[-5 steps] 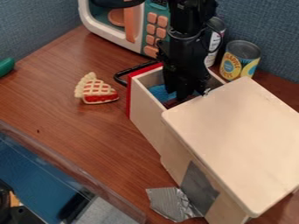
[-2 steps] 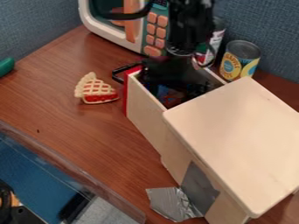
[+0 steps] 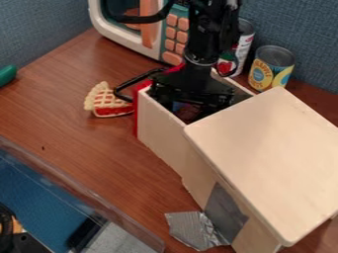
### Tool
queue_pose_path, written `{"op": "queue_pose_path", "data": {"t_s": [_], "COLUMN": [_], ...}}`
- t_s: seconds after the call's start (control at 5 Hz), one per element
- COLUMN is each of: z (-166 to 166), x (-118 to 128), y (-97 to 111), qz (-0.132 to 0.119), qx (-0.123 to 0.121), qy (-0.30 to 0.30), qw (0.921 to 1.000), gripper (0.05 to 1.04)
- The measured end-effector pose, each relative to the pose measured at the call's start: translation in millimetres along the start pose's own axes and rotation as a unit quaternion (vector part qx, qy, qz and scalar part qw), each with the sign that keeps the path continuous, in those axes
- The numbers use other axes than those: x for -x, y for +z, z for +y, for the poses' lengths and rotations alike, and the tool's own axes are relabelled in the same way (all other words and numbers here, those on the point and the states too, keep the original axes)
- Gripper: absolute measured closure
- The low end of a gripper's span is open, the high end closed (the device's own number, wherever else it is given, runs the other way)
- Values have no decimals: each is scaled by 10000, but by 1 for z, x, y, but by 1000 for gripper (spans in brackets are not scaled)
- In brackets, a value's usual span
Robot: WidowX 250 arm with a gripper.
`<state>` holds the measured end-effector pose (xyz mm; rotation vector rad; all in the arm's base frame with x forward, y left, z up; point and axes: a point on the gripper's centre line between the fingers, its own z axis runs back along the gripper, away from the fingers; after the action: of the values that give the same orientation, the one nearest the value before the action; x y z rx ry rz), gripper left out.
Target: Move the chocolate to the middle left side of the table
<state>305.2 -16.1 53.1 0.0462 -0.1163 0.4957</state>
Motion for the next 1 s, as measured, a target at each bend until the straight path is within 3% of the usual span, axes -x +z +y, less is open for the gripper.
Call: {"op": "queue_pose_path", "data": {"t_s": [0.2, 0.4, 0.6, 0.8, 1.0], "z": [2, 1, 4, 19, 46], "x": [-1, -8, -15, -27, -40], "y": [5, 28, 59, 81, 81], "qz": [-35, -408, -837, -1129, -1206], "qx": [227, 449, 652, 665, 445], "qy": [-89, -513, -1081, -1042, -724], "qw": [9997, 9968, 9885, 9859, 9891], "gripper": [478, 481, 481, 481, 481]}}
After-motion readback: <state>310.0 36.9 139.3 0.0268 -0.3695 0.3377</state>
